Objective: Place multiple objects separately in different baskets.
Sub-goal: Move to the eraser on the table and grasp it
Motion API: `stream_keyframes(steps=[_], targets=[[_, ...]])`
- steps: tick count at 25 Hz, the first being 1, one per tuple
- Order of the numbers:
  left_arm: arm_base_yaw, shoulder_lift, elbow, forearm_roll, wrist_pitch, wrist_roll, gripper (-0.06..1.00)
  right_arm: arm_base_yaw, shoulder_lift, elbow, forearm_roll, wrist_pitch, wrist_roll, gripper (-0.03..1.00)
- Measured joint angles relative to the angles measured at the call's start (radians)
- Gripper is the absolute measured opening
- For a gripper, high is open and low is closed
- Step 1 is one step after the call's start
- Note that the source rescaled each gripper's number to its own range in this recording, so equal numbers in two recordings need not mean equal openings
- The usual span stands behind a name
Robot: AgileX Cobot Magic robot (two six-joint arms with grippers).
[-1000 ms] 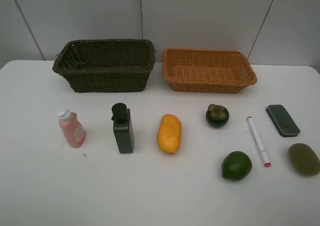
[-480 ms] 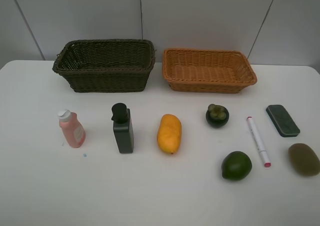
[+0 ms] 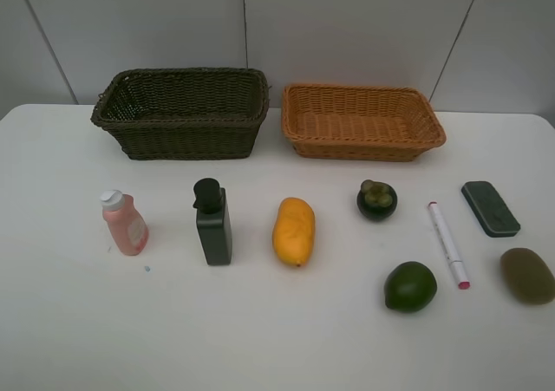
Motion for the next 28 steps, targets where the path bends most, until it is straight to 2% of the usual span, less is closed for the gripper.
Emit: stream_keyframes(steps=[10, 15, 20, 28], targets=[[0.0, 0.0, 0.0, 0.0, 0.0, 0.0, 1.0, 0.0, 0.392, -0.177, -0.022, -0.029, 0.0, 1.0], [0.0, 0.0, 0.0, 0.0, 0.0, 0.0, 1.0, -0.008, 0.558, -0.267, -0.035, -0.033, -0.047, 1.0], [0.0, 0.0, 0.0, 0.0, 0.0, 0.0, 1.0, -0.085, 0.702, -0.321, -0.037, -0.037, -0.126, 1.0], [0.0, 0.0, 0.0, 0.0, 0.0, 0.0, 1.0, -0.233, 0.913, -0.323, 0.058, -0.108, -0.278, 1.0]])
